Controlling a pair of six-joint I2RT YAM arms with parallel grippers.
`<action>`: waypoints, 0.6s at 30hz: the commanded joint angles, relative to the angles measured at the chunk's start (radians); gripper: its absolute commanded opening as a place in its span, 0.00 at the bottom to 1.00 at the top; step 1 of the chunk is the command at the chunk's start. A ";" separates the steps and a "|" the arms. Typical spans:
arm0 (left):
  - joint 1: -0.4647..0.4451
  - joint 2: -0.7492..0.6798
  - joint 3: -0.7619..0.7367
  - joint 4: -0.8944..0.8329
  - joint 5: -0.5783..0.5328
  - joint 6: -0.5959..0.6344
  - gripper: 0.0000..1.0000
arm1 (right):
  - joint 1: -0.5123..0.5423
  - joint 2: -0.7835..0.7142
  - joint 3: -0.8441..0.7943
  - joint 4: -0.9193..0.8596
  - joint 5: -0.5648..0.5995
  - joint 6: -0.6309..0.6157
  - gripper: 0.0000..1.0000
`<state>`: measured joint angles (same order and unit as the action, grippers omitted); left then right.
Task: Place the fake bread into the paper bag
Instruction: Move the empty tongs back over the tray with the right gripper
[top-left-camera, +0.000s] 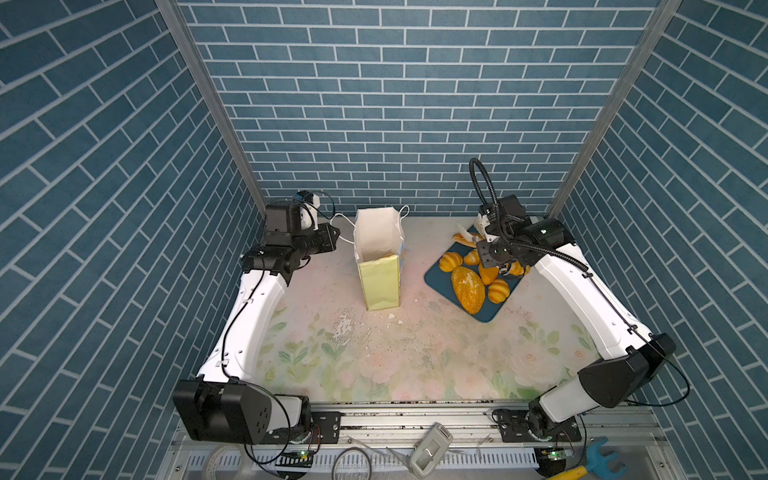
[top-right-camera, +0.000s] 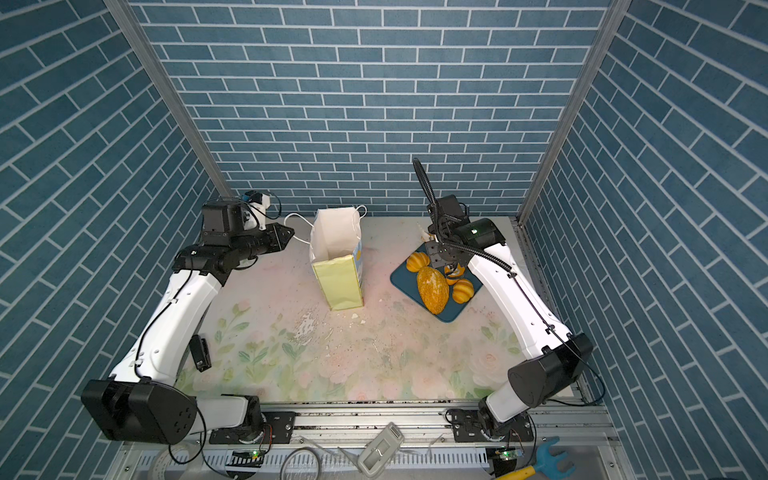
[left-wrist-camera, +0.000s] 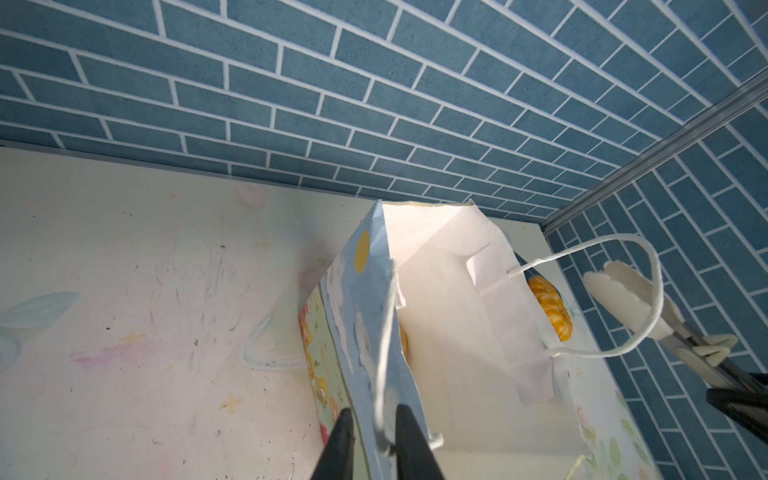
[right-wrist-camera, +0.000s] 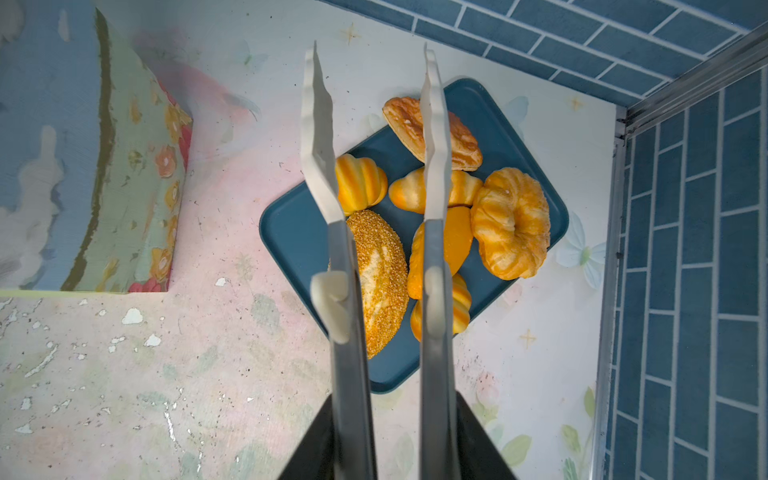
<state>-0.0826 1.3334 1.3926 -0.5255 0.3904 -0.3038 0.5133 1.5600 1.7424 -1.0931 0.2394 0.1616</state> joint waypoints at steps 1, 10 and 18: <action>0.004 -0.015 0.005 -0.017 -0.001 0.001 0.21 | -0.031 0.036 -0.016 0.065 -0.041 0.033 0.40; 0.004 -0.024 -0.001 -0.012 -0.012 0.003 0.21 | -0.108 0.186 0.043 0.085 -0.026 -0.019 0.41; 0.004 -0.027 0.017 -0.029 -0.039 0.019 0.21 | -0.124 0.302 0.115 0.076 0.057 -0.289 0.42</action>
<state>-0.0826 1.3293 1.3926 -0.5274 0.3729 -0.3016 0.3958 1.8477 1.8042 -1.0241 0.2417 0.0021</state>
